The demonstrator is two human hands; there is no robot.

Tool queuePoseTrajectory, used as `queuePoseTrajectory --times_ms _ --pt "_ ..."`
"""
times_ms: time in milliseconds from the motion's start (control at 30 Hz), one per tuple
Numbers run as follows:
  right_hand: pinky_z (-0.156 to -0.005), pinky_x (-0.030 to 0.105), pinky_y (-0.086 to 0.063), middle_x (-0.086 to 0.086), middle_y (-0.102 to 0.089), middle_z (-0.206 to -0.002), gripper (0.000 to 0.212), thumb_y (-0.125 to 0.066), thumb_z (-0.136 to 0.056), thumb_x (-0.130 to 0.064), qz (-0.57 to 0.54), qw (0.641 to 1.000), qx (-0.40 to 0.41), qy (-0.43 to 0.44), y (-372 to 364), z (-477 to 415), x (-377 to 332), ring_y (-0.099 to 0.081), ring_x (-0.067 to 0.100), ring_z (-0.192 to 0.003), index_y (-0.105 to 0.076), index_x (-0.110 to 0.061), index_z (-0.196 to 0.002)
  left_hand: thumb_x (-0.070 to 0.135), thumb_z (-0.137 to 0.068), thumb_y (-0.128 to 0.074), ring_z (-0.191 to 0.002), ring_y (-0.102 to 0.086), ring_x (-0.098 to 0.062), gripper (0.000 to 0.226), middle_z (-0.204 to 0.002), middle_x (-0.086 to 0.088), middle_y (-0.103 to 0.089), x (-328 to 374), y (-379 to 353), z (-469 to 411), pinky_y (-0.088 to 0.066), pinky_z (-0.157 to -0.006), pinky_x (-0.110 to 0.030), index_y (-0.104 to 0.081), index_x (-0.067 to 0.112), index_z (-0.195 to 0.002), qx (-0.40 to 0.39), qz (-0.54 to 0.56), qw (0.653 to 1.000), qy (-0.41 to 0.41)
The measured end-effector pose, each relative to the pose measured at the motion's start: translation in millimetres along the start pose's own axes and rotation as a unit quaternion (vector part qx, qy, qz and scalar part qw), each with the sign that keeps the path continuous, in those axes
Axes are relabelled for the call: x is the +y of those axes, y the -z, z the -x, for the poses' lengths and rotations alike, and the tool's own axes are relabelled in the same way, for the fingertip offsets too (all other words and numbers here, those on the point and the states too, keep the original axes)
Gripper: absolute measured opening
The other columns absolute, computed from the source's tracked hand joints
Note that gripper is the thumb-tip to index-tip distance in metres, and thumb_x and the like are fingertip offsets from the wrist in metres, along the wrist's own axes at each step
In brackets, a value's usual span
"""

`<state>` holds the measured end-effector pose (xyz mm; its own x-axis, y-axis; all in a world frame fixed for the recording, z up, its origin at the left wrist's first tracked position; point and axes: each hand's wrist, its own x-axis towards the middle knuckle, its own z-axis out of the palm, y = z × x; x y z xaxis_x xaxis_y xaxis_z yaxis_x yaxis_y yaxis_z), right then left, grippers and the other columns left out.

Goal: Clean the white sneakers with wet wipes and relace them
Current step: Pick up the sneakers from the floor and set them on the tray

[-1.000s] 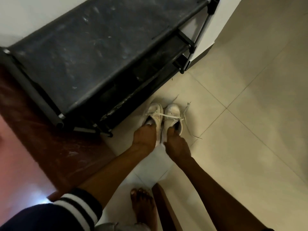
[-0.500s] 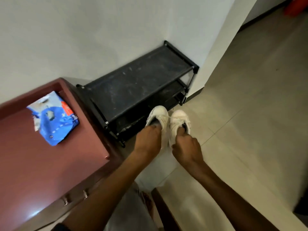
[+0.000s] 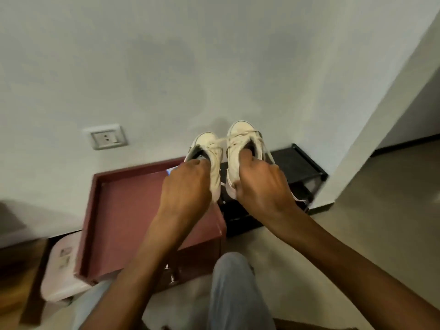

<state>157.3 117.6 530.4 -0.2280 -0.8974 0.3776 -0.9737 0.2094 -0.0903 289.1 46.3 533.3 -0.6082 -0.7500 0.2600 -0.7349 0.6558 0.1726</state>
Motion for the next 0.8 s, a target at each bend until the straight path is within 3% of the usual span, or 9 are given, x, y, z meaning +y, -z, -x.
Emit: queuePoseTrajectory --times_ms 200,300,400,533,700,800 --pt "-0.057 0.033 -0.036 0.015 -0.067 -0.096 0.039 -0.058 -0.092 -0.021 -0.068 0.992 0.037 0.1 2 -26 -110 -0.067 0.037 -0.077 -0.044 -0.001 -0.123 -0.002 -0.081 -0.053 -0.075 -0.059 -0.034 0.021 -0.095 -0.01 -0.066 -87 49 59 -0.044 -0.058 -0.037 -0.059 0.007 -0.099 0.072 -0.04 0.992 0.096" --pt "-0.057 0.035 -0.044 0.018 -0.068 -0.094 0.036 -0.059 -0.09 -0.015 -0.104 0.986 0.023 0.125 -17 -29 -151 -0.068 0.038 -0.079 -0.046 0.0 -0.121 -0.002 -0.081 -0.056 -0.076 -0.062 -0.034 0.02 -0.094 -0.012 -0.068 -118 45 80 -0.04 -0.057 -0.034 -0.062 0.005 -0.098 0.07 -0.04 0.988 0.135" --pt "-0.07 0.041 -0.055 0.018 -0.068 -0.102 0.044 -0.058 -0.091 -0.011 -0.151 0.983 -0.017 0.102 -49 -24 -172 -0.068 0.038 -0.088 -0.042 -0.002 -0.13 -0.001 -0.081 -0.057 -0.083 -0.066 -0.033 0.023 -0.097 -0.01 -0.069 -141 22 95 -0.04 -0.059 -0.034 -0.062 0.007 -0.102 0.051 -0.043 0.982 0.176" --pt "-0.074 0.039 -0.052 0.014 -0.066 -0.112 0.047 -0.057 -0.093 -0.013 -0.167 0.982 -0.071 0.055 -101 -8 -181 -0.066 0.034 -0.096 -0.039 -0.008 -0.135 0.001 -0.087 -0.054 -0.082 -0.065 -0.025 0.021 -0.101 -0.006 -0.07 -160 -23 108 -0.037 -0.059 -0.03 -0.062 0.011 -0.103 0.04 -0.032 0.975 0.216" --pt "-0.068 0.026 -0.05 0.011 -0.069 -0.108 0.045 -0.067 -0.09 -0.02 -0.166 0.981 -0.098 0.02 -162 9 -178 -0.07 0.027 -0.091 -0.048 -0.009 -0.128 0.009 -0.093 -0.059 -0.098 -0.068 -0.025 0.028 -0.115 -0.007 -0.07 -180 -86 112 -0.056 -0.072 -0.035 -0.064 0.011 -0.121 -0.005 -0.014 0.971 0.239" --pt "-0.063 0.028 -0.055 0.007 -0.071 -0.099 0.04 -0.066 -0.09 -0.027 -0.152 0.982 -0.112 0.022 -205 10 -175 -0.071 0.024 -0.082 -0.049 -0.013 -0.124 0.012 -0.093 -0.059 -0.099 -0.066 -0.023 0.026 -0.118 -0.005 -0.068 -200 -123 104 -0.059 -0.076 -0.034 -0.063 0.014 -0.119 -0.031 0.012 0.968 0.249"
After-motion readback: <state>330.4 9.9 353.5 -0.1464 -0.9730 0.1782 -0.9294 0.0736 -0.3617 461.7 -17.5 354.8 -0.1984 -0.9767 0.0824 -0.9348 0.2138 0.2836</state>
